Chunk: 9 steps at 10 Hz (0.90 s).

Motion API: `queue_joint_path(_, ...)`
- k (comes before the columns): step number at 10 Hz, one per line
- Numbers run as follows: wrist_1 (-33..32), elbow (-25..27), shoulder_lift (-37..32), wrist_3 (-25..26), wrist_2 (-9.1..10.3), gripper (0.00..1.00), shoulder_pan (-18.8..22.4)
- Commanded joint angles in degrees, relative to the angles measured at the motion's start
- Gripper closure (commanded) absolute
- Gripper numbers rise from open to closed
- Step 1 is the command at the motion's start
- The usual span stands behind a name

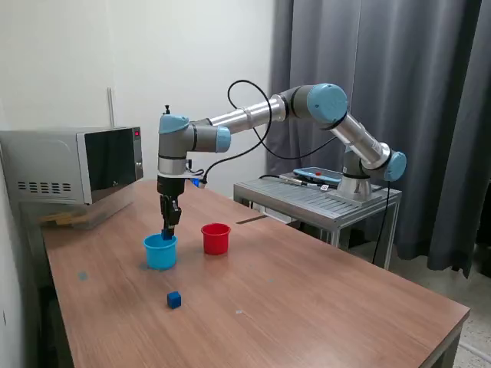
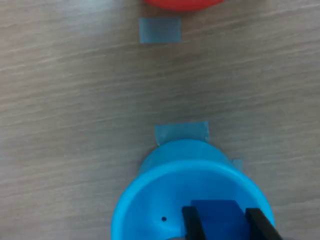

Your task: Place red objects in the red bin, and blue objects in the blue bin.

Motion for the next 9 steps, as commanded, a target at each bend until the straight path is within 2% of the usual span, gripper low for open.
queue_joint_path(1,-0.42,0.2,0.13,0.25,0.01,1.0,0.0)
queue_joint_path(2,-0.42,0.2,0.31,1.12,0.01,0.0,0.0)
queue_joint_path(4,-0.86,0.11,0.31,3.14,-0.17,0.0,0.0)
queue_joint_path(9,-0.86,-0.15,-0.04,3.32,-0.25,0.0,0.09)
